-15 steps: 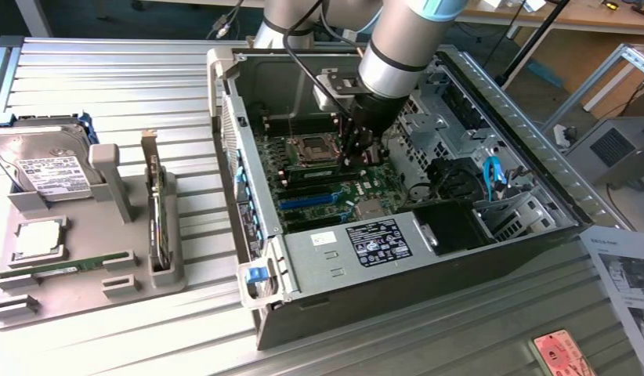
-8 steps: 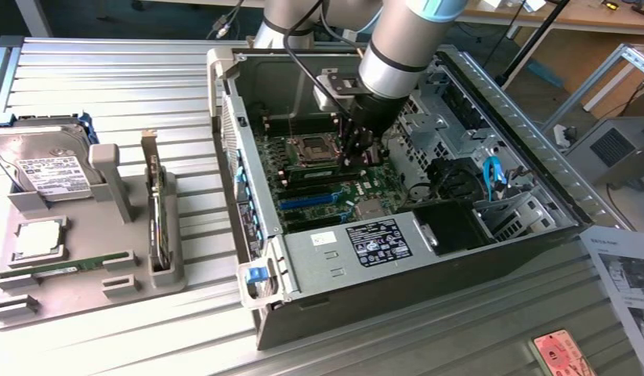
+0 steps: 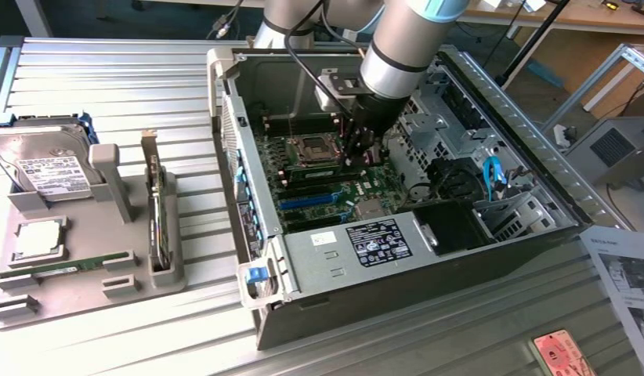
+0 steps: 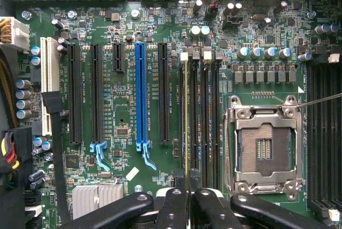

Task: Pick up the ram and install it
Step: 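Insert the ram into the slot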

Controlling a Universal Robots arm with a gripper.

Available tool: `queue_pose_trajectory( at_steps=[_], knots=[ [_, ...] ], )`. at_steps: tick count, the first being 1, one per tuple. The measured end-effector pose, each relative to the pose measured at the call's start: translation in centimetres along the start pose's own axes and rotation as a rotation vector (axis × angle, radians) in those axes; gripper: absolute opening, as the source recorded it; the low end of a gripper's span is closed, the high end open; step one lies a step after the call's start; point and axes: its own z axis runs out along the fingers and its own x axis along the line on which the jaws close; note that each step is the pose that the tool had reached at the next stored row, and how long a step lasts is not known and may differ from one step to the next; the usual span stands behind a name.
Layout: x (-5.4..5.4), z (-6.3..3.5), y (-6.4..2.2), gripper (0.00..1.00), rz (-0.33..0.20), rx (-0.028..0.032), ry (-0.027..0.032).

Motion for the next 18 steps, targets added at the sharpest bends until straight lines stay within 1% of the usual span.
queue_pose_trajectory(
  at_steps=[18],
  knots=[
    [-0.11,0.09,0.02,0.12,-0.008,0.0000,0.0001]
  ],
)
